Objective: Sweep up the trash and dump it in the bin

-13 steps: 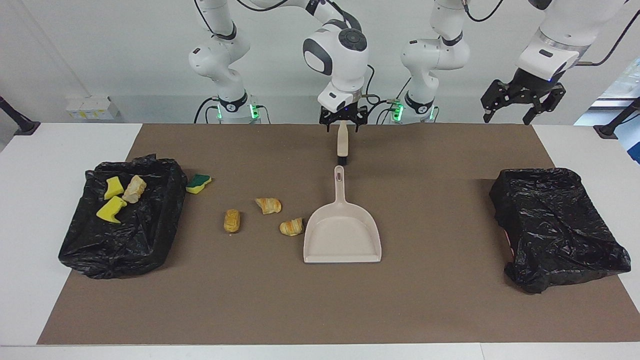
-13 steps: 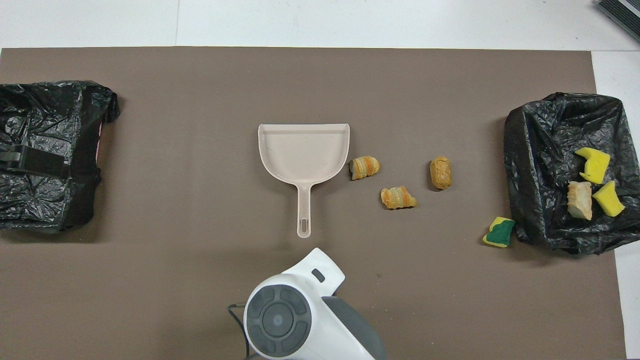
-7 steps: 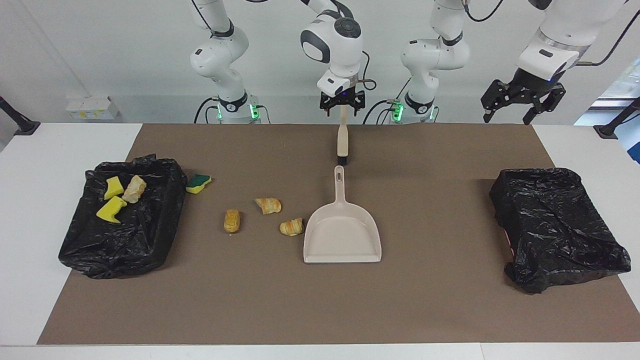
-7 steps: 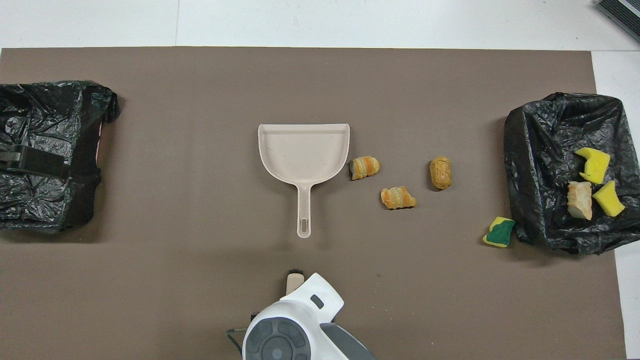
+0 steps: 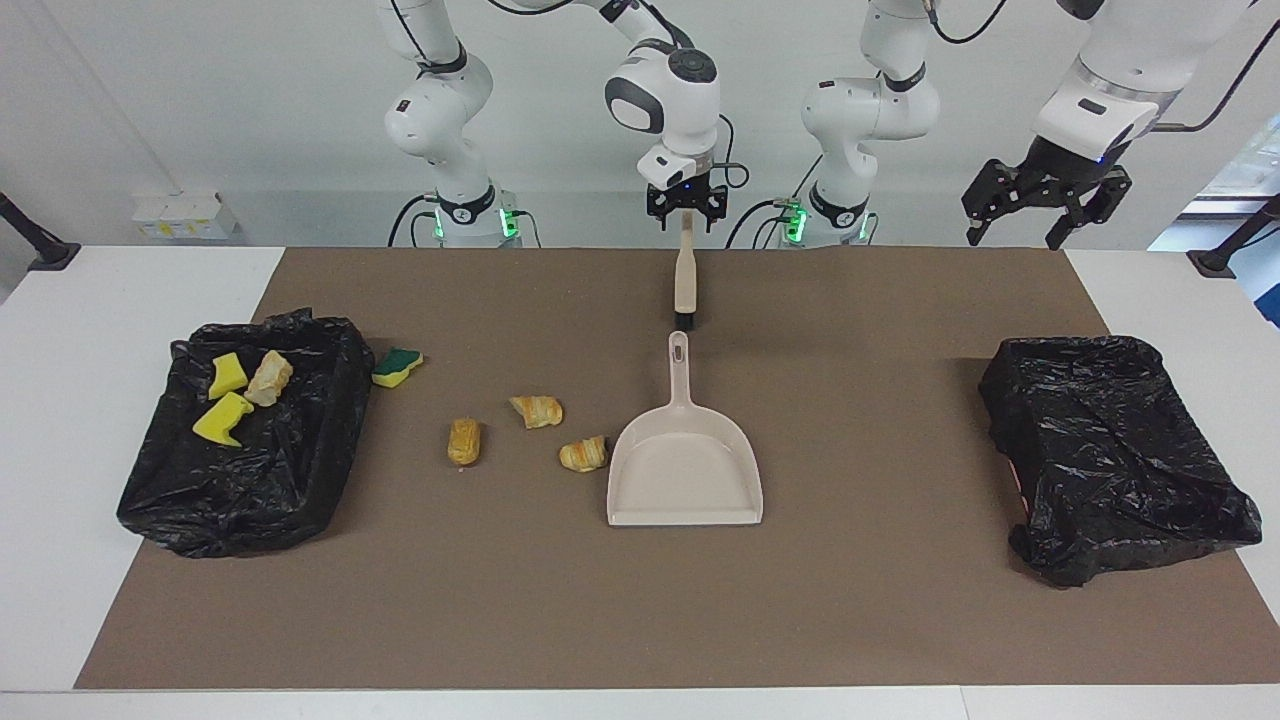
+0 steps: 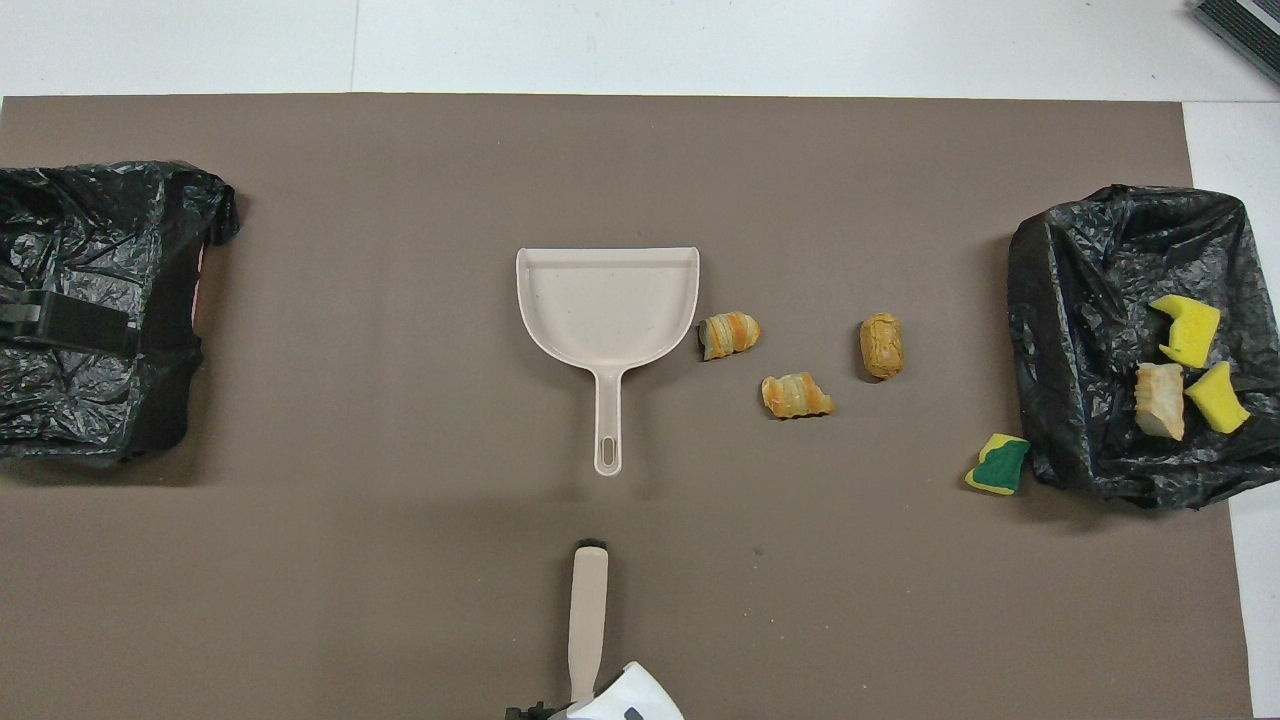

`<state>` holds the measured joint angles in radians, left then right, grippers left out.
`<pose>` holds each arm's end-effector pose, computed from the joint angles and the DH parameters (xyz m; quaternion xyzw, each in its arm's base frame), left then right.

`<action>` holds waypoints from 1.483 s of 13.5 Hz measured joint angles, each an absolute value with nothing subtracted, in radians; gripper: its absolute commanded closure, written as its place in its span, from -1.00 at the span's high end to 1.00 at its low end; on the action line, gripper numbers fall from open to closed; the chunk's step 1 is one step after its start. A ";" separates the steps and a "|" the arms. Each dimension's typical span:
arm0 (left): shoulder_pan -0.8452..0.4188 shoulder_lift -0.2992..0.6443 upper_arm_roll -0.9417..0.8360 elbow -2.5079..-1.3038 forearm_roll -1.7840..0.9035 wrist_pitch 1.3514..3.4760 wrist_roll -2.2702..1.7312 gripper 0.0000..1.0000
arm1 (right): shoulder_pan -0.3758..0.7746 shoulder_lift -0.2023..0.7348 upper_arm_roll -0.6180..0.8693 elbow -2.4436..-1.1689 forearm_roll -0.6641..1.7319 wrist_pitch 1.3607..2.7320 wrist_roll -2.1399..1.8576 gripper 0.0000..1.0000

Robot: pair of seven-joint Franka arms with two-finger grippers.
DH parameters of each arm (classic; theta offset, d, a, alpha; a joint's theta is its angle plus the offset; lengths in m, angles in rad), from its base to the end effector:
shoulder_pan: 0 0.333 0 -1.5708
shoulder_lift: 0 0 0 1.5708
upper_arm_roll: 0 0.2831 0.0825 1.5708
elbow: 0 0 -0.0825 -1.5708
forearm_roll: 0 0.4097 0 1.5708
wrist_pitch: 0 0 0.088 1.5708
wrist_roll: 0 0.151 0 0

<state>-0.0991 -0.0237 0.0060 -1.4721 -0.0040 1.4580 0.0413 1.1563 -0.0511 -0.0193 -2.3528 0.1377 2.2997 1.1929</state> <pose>0.5593 -0.0528 0.5997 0.9977 -0.0674 0.0047 0.0022 0.2101 0.4714 0.2571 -0.9959 0.0737 0.0480 0.0195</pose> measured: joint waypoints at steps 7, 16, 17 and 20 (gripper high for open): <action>-0.099 -0.024 0.006 -1.472 -0.004 1.458 0.041 1.00 | 1.183 -0.022 -0.022 -2.359 0.138 2.314 1.232 -1.00; -0.099 -0.024 0.006 -1.472 -0.004 1.458 0.041 1.00 | 1.127 -0.058 -0.033 -2.216 0.138 2.032 1.239 -1.00; -0.099 -0.024 0.006 -1.472 -0.004 1.458 0.041 1.00 | 1.104 -0.087 -0.034 -2.204 0.138 1.980 1.225 -1.00; -0.099 -0.024 0.006 -1.472 -0.004 1.457 0.041 1.00 | 0.996 -0.181 -0.038 -2.194 0.129 1.841 1.140 -1.00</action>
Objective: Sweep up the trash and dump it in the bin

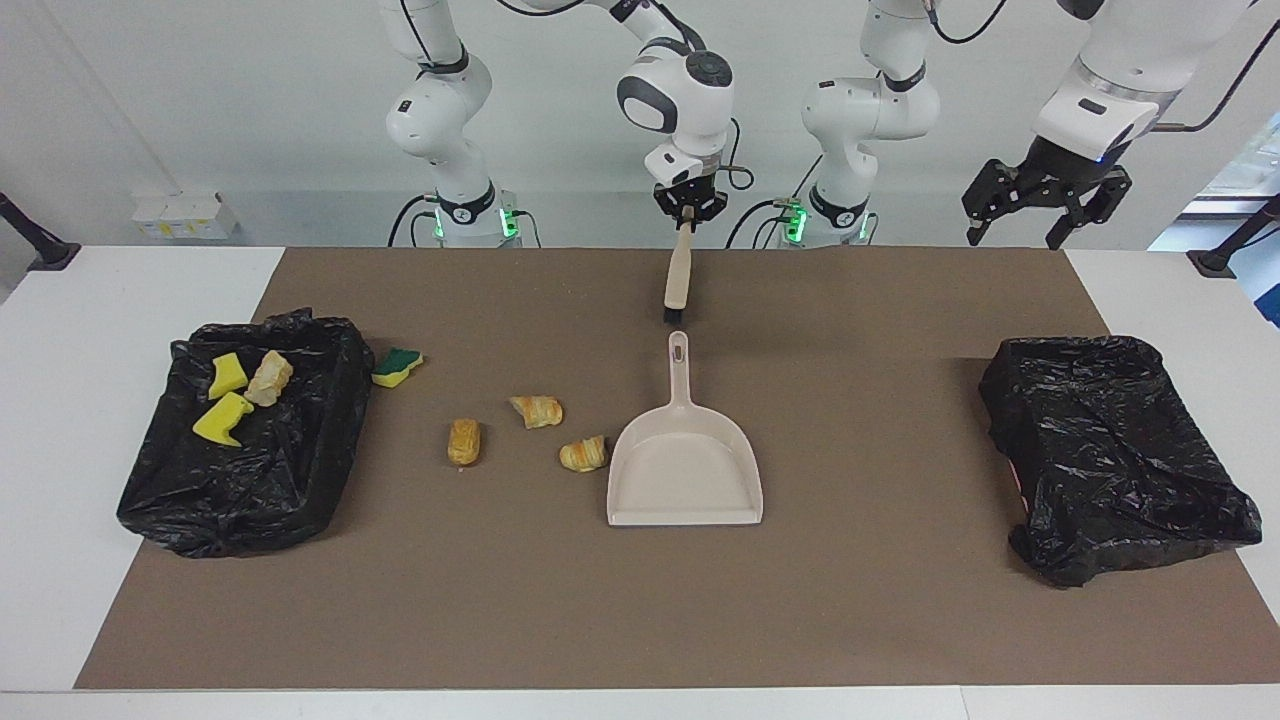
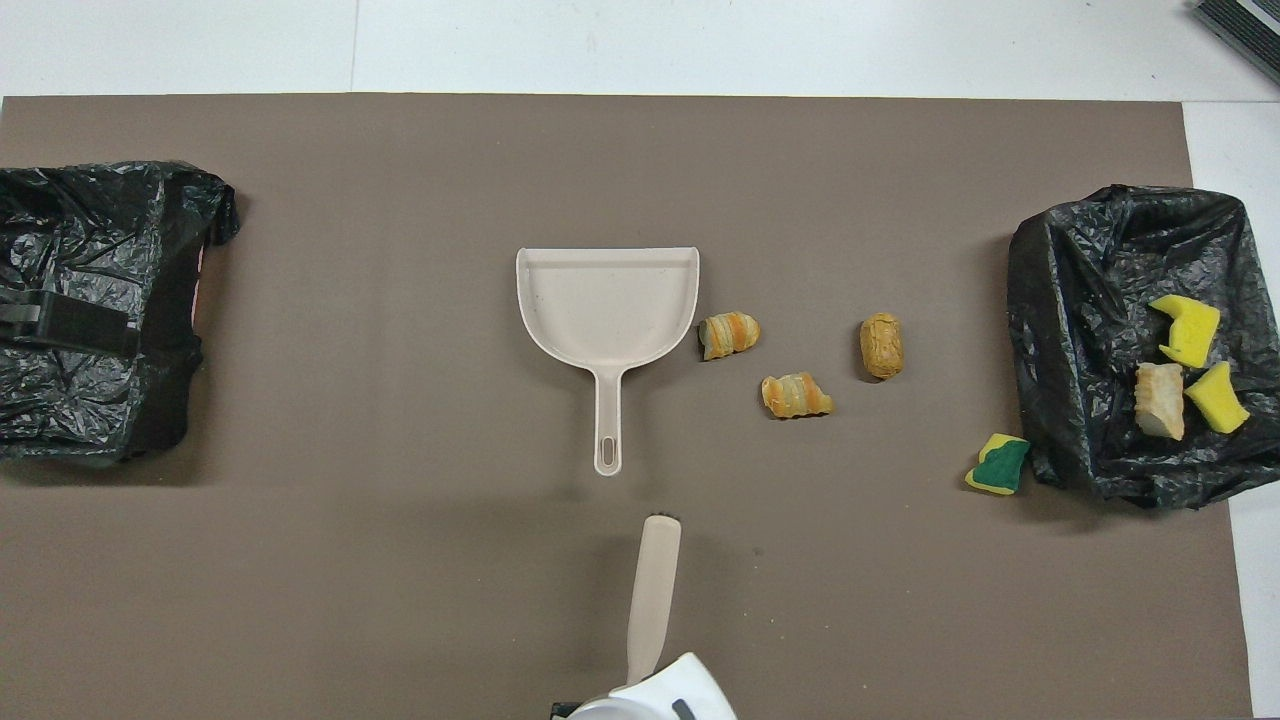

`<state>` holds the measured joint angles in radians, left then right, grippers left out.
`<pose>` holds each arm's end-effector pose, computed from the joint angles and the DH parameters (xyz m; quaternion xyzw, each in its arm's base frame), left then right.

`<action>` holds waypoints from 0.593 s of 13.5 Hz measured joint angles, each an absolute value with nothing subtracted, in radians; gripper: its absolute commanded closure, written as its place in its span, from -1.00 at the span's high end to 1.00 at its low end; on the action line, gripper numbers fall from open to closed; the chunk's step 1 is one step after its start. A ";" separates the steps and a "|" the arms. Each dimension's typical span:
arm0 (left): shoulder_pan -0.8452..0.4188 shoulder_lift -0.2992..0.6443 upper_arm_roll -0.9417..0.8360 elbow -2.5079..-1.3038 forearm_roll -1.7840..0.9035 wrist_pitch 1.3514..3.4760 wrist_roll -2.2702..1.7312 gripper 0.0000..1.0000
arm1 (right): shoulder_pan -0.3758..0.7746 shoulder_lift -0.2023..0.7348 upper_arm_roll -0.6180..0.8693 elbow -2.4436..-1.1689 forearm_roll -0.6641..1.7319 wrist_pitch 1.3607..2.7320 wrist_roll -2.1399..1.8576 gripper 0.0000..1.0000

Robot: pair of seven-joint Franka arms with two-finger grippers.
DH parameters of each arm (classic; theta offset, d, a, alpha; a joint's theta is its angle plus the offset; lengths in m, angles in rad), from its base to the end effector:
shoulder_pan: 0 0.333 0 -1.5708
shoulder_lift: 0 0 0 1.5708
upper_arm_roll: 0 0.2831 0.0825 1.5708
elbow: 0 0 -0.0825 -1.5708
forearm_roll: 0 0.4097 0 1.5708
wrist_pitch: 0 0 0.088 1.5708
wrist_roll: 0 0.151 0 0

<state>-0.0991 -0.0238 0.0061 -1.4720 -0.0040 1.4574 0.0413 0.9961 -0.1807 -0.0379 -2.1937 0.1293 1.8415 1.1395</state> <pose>0.5592 -0.0528 0.5998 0.9977 -0.0673 0.0045 0.0022 0.2730 0.4159 0.3627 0.9880 -0.1118 -0.0981 0.0424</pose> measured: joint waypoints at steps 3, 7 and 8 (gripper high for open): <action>-0.099 -0.024 0.006 -1.472 -0.004 1.457 0.041 1.00 | 0.846 -0.214 -0.043 -2.192 0.060 1.760 1.001 -1.00; -0.099 -0.024 0.006 -1.472 -0.004 1.452 0.041 1.00 | 0.646 -0.159 -0.046 -2.186 -0.018 1.731 0.971 -1.00; -0.099 -0.024 0.006 -1.472 -0.004 1.448 0.041 1.00 | 0.592 -0.146 -0.046 -2.185 -0.048 1.706 0.965 -1.00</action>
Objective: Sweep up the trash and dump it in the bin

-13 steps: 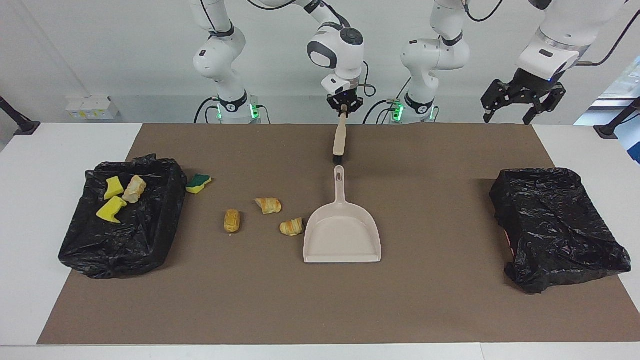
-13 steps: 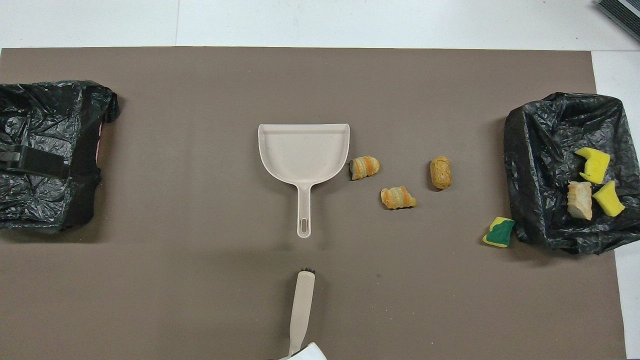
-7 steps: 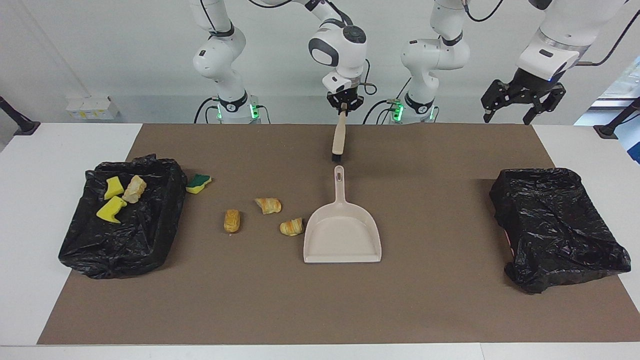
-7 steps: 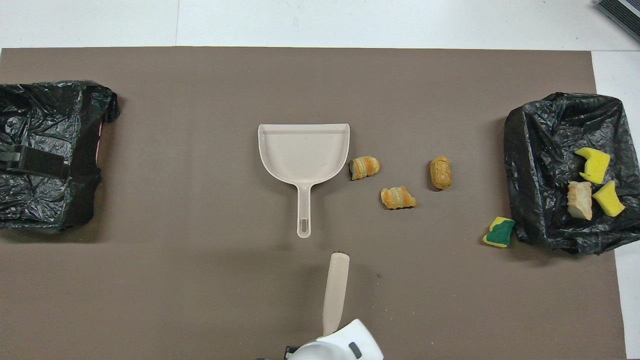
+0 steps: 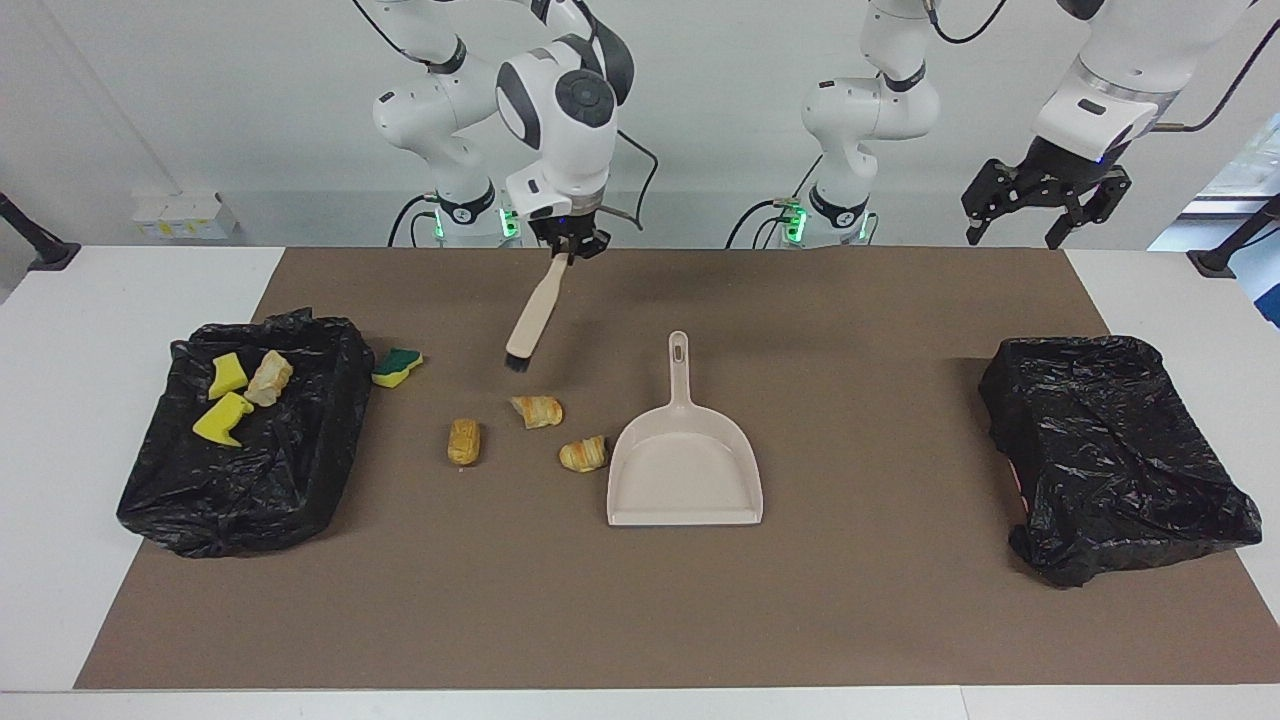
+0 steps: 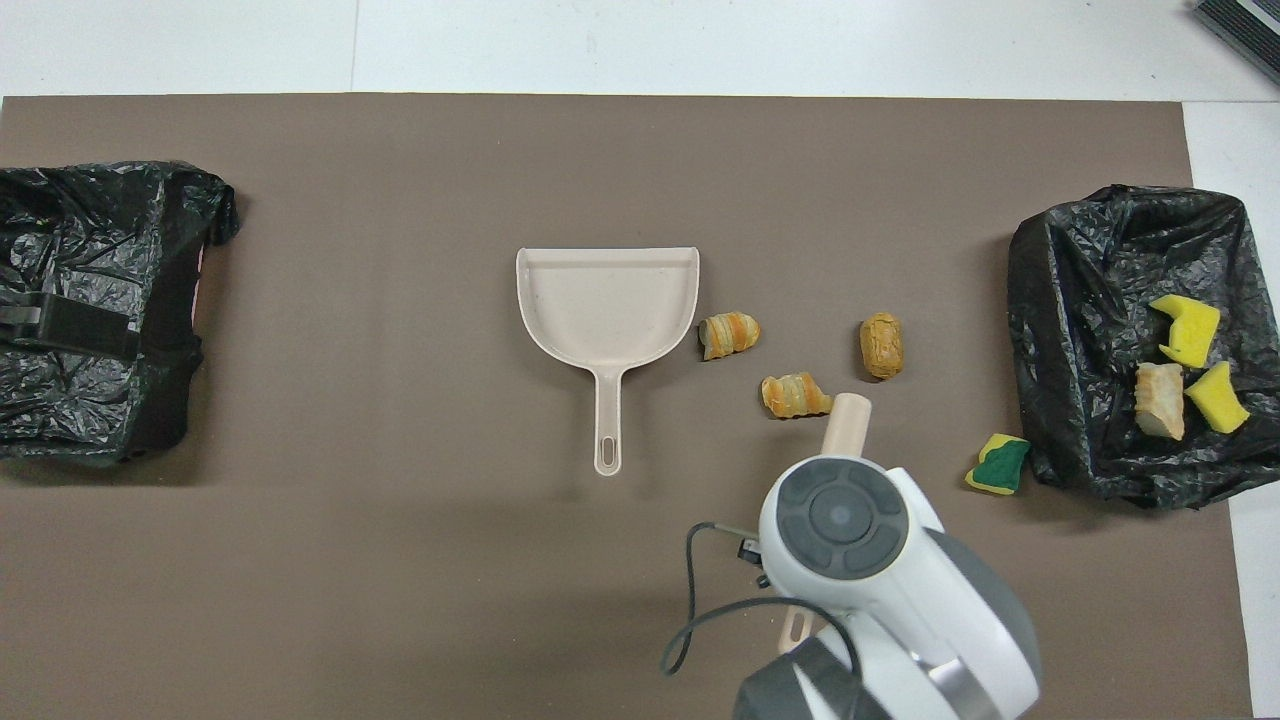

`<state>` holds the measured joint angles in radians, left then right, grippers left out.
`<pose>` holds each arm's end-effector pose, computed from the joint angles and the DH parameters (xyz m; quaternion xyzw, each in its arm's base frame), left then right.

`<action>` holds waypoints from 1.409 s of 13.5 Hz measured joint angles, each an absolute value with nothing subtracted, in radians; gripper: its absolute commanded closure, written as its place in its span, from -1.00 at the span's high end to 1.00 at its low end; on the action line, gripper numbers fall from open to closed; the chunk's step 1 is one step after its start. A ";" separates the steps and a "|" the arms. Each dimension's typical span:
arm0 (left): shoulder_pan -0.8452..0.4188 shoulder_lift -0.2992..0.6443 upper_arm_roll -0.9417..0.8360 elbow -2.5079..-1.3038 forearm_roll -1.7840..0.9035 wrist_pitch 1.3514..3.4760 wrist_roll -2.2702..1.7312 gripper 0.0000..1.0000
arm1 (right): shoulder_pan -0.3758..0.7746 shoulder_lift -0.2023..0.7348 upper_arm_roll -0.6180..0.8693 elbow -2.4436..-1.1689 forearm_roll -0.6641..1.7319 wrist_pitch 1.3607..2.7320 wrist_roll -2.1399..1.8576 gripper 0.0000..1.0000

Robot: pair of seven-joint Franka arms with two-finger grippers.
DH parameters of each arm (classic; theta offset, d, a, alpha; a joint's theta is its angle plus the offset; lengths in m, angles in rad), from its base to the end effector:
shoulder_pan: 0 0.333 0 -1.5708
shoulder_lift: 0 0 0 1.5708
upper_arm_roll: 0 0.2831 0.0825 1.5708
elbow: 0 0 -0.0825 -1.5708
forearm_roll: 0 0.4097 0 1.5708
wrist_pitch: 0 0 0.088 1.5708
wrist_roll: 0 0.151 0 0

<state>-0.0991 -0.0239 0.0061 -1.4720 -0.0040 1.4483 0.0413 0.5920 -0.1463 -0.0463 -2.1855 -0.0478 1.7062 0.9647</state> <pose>0.5578 -0.0526 0.5990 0.9977 -0.0673 0.0000 0.0021 0.4111 0.2421 0.3423 0.9660 -0.1973 -0.1073 0.1278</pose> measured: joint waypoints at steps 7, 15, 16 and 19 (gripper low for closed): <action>-0.099 -0.027 0.008 -1.472 -0.004 1.442 0.041 1.00 | 0.400 -0.161 -0.047 -2.263 -0.148 1.614 0.934 -1.00; -0.100 -0.028 0.005 -1.472 -0.004 1.441 0.041 1.00 | 0.339 -0.350 -0.045 -2.515 -0.148 1.615 0.914 -1.00; -0.100 -0.028 0.004 -1.472 -0.004 1.441 0.041 1.00 | 0.321 -0.375 -0.045 -2.545 -0.148 1.628 0.913 -1.00; -0.102 -0.028 -0.001 -1.472 -0.004 1.441 0.041 1.00 | 0.215 -0.418 -0.046 -2.606 -0.148 1.690 0.812 -1.00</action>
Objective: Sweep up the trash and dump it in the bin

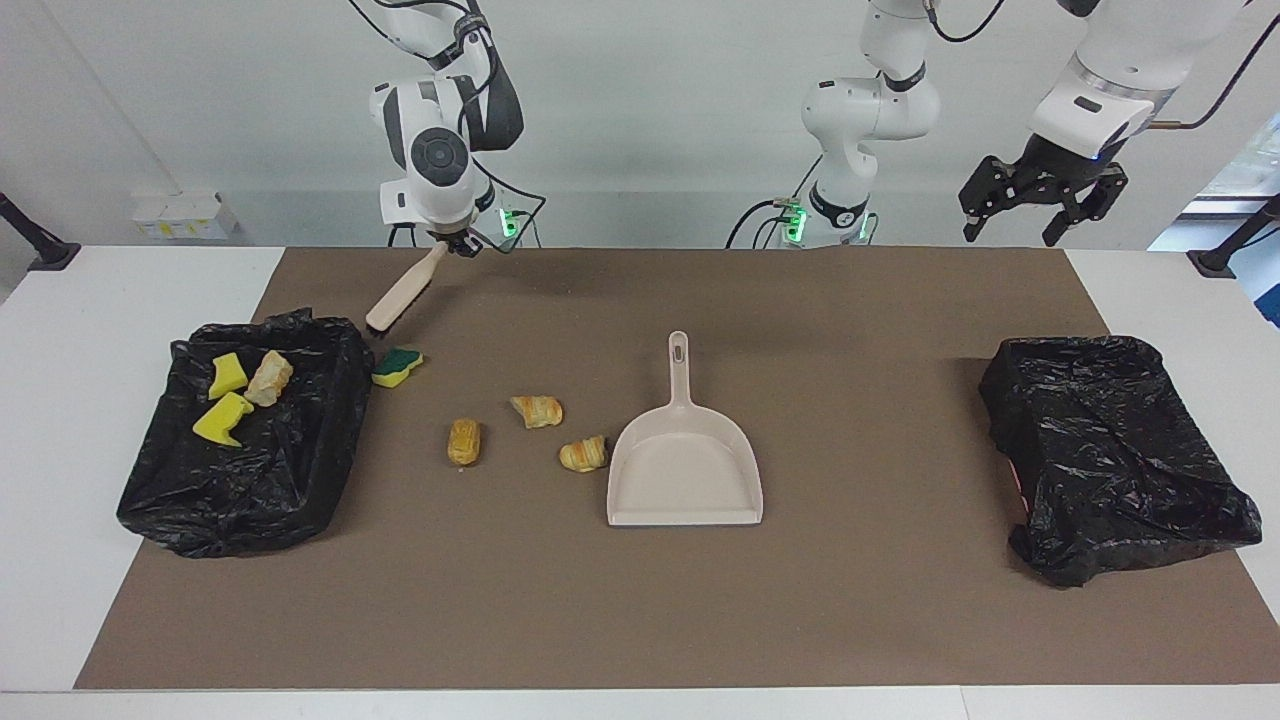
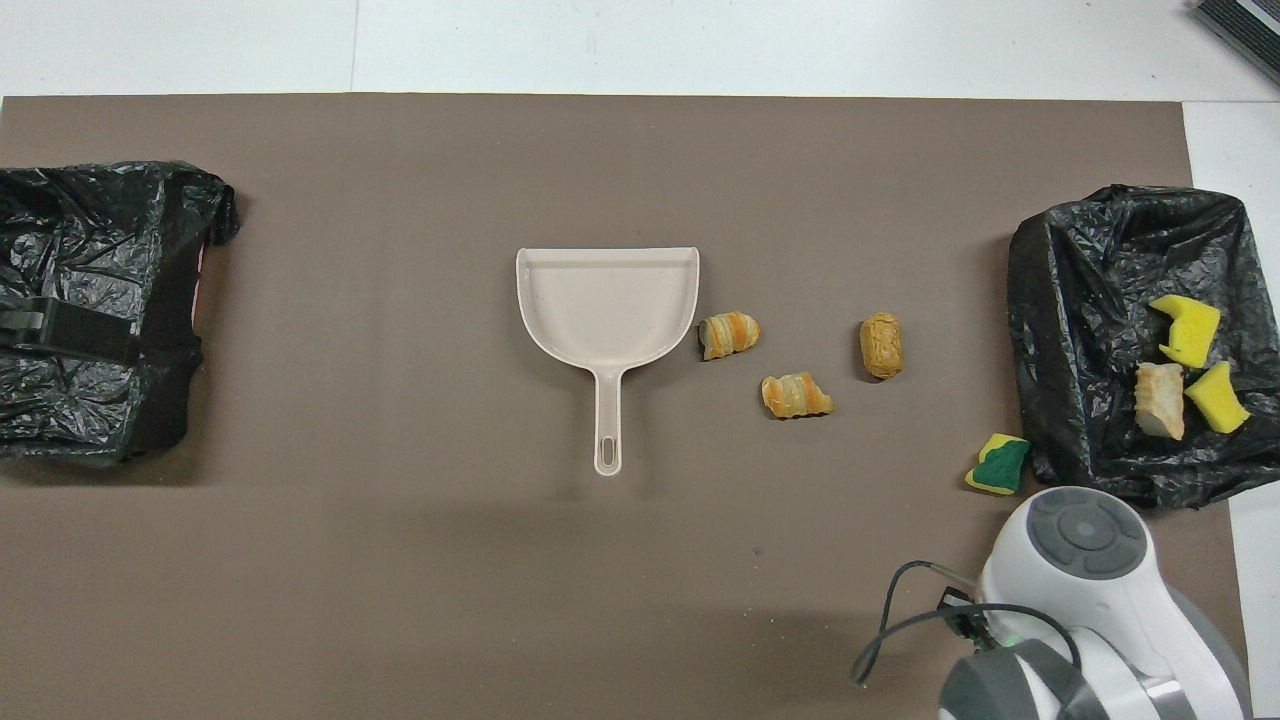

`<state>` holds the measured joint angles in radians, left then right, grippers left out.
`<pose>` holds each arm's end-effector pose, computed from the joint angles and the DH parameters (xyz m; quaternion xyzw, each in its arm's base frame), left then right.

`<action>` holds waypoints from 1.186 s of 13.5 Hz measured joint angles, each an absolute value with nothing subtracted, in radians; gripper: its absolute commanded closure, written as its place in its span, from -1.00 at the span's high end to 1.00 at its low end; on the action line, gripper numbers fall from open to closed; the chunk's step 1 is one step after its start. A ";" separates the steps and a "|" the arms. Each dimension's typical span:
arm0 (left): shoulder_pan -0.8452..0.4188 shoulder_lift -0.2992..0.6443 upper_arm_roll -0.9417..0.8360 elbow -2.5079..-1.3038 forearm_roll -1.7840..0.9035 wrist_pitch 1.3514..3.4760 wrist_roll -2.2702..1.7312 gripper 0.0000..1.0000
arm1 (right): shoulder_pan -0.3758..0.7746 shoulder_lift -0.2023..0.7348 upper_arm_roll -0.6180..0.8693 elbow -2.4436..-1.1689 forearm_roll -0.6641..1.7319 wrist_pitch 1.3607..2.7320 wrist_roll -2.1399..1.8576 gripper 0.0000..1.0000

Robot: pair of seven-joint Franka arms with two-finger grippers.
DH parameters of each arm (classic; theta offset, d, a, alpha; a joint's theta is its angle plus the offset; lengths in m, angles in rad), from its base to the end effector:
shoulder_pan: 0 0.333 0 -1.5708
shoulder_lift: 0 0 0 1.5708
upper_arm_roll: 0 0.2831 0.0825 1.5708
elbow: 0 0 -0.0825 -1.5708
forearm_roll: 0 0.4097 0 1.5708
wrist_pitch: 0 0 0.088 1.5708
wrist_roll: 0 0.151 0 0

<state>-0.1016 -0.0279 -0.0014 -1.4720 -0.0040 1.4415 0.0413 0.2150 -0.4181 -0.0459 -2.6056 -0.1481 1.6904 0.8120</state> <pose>0.5551 -0.0580 0.6007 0.9974 -0.0723 -0.0014 0.0019 0.3468 0.0407 0.2816 0.9273 -0.2763 -0.1877 0.1688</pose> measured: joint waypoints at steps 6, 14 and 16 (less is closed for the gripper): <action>-0.122 -0.027 -0.048 -1.500 -0.011 1.504 -0.032 1.00 | 0.190 -0.420 -0.040 -2.616 -0.022 1.762 0.647 -1.00; -0.339 -0.009 -0.072 -1.730 -0.029 1.816 -0.252 1.00 | 0.356 -0.270 -0.025 -2.411 0.013 1.797 0.614 -1.00; -0.359 -0.009 -0.071 -1.753 -0.051 1.826 -0.252 1.00 | 0.358 -0.243 -0.024 -2.343 -0.015 1.726 0.614 -1.00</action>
